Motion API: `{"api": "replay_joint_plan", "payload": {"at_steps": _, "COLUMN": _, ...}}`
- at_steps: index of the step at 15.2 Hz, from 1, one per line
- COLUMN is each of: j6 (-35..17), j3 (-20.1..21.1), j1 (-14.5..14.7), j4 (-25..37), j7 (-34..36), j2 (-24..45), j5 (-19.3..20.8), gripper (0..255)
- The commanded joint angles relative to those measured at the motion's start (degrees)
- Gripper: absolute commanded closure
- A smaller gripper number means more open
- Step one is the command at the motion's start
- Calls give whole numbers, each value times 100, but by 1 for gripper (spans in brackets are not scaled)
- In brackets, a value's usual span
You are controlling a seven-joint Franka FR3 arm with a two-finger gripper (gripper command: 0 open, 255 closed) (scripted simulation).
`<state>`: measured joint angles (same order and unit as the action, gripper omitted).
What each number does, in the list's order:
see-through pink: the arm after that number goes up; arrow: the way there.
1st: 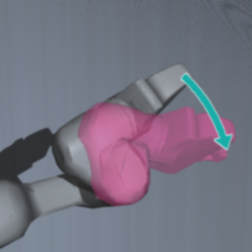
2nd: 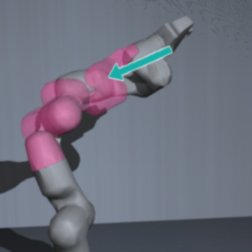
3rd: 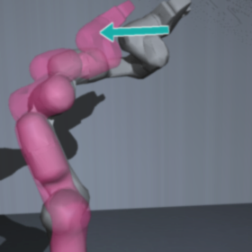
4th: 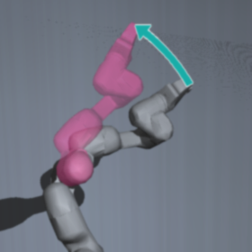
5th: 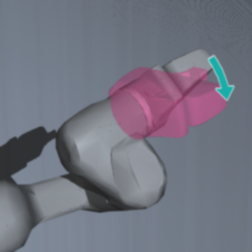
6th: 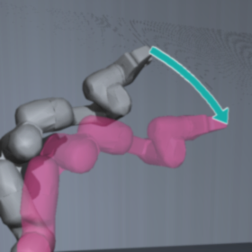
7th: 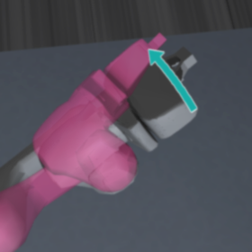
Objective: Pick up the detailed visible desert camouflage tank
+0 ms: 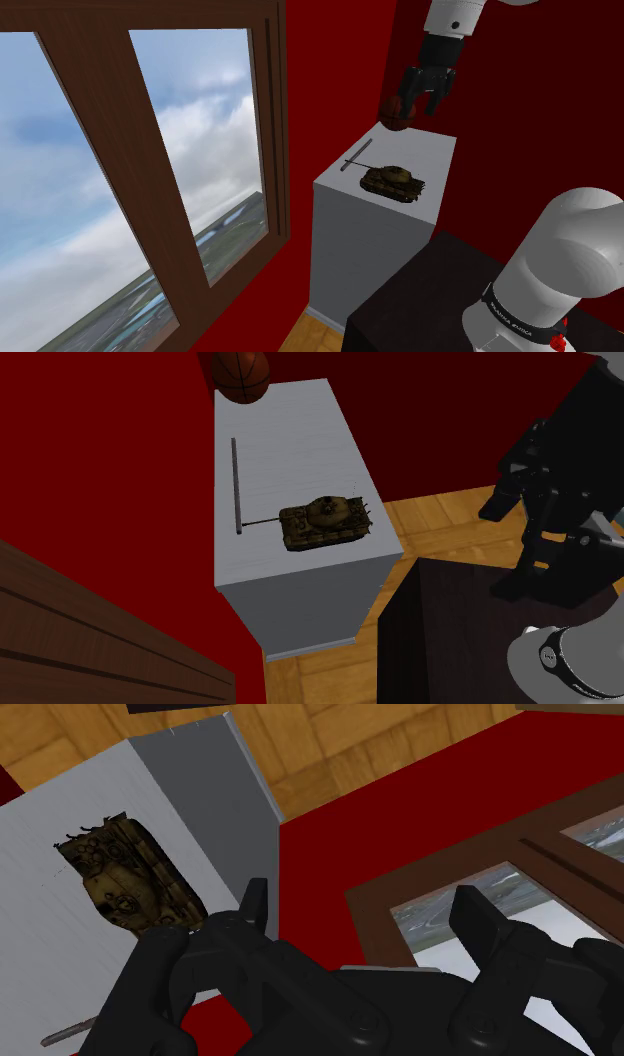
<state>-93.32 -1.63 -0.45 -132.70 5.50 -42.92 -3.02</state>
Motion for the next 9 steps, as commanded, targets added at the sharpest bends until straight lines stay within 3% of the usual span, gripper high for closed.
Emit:
{"api": "replay_joint_plan", "payload": {"at_steps": 1, "j6": 0, "j3": 0, "j1": 0, "j4": 0, "j7": 0, "j2": 0, "j5": 0, "gripper": 0}}
{"api": "replay_joint_plan", "payload": {"at_steps": 9, "j6": -1044, "j3": -732, "j1": -66, "j4": -251, "j7": -1232, "j2": 959, "j5": 405, "gripper": 0}}
